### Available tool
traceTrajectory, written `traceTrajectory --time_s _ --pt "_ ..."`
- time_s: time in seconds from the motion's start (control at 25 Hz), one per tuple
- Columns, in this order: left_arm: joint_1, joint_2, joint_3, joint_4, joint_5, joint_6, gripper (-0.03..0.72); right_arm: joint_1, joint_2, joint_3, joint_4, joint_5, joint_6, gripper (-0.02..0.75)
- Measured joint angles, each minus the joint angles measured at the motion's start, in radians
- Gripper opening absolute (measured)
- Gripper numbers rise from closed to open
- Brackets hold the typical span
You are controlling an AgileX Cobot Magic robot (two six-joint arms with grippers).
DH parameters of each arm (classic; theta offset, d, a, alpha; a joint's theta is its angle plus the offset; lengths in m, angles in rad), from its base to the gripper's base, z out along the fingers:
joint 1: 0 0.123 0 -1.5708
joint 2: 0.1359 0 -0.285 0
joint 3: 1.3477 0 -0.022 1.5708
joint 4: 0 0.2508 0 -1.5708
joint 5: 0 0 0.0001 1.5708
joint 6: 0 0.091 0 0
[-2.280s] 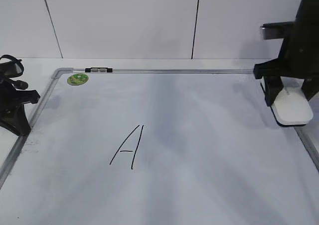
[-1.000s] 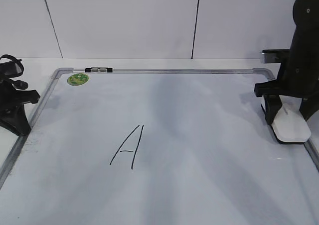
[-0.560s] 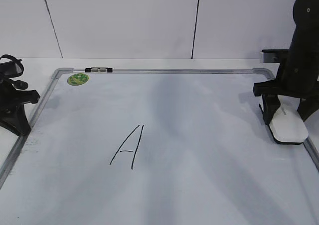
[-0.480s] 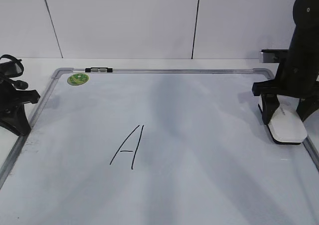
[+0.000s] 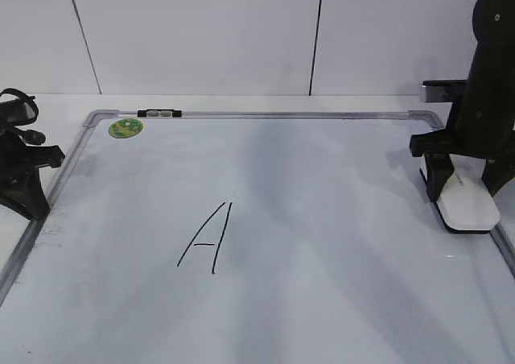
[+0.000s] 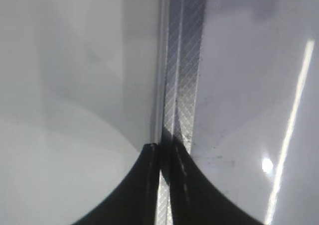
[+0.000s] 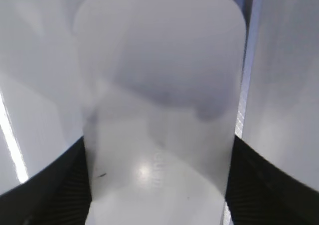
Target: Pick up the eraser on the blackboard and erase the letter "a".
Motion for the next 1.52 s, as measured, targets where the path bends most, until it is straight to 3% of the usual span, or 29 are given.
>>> traceTrajectory --time_s 1.52 --pt "0.0 0.0 0.0 -0.004 -0.004 0.002 0.027 0.0 0.02 0.0 -0.008 -0.014 0.0 0.565"
